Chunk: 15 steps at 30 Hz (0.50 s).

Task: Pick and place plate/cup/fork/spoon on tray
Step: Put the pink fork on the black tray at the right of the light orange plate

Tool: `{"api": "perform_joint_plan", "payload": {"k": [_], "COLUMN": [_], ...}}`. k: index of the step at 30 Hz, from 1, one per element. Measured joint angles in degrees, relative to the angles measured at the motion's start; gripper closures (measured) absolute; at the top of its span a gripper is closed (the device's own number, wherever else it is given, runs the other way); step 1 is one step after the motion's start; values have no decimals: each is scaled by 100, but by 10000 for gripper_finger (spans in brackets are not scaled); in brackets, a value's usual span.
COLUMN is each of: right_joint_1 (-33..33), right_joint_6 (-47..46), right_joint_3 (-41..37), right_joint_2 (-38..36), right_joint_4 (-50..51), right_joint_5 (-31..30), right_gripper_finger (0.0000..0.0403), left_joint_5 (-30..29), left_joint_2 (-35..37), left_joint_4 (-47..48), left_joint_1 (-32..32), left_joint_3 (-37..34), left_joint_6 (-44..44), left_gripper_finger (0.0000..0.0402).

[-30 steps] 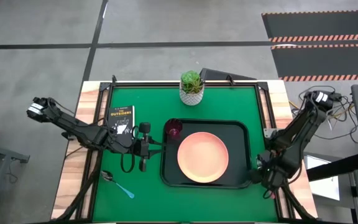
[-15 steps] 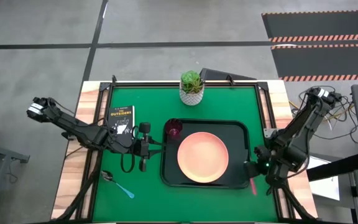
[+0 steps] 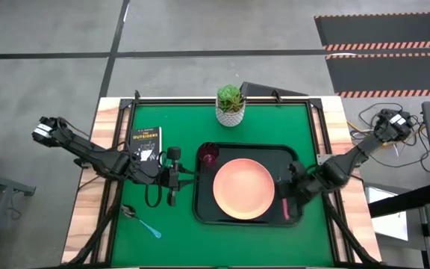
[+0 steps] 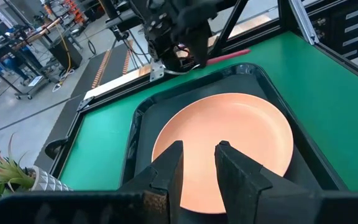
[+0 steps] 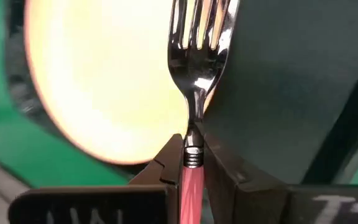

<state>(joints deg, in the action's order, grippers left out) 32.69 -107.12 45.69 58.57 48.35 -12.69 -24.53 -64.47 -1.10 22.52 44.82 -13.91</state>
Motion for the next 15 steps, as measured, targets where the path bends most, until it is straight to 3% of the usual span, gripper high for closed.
{"api": "perform_joint_plan", "payload": {"k": [7, 15], "right_joint_1": [-1310, -2008], "right_joint_6": [944, 1558], "right_joint_3": [0, -20], "right_joint_2": [120, 548], "right_joint_4": [658, 1004], "right_joint_5": [756, 1014], "right_gripper_finger": [372, 373], "left_joint_5": [2, 1], "left_joint_2": [0, 0], "left_joint_4": [1, 2], "left_joint_1": [-1, -2], "left_joint_3": [-1, -2], "left_joint_6": [-1, -2], "left_gripper_finger": [327, 327]}}
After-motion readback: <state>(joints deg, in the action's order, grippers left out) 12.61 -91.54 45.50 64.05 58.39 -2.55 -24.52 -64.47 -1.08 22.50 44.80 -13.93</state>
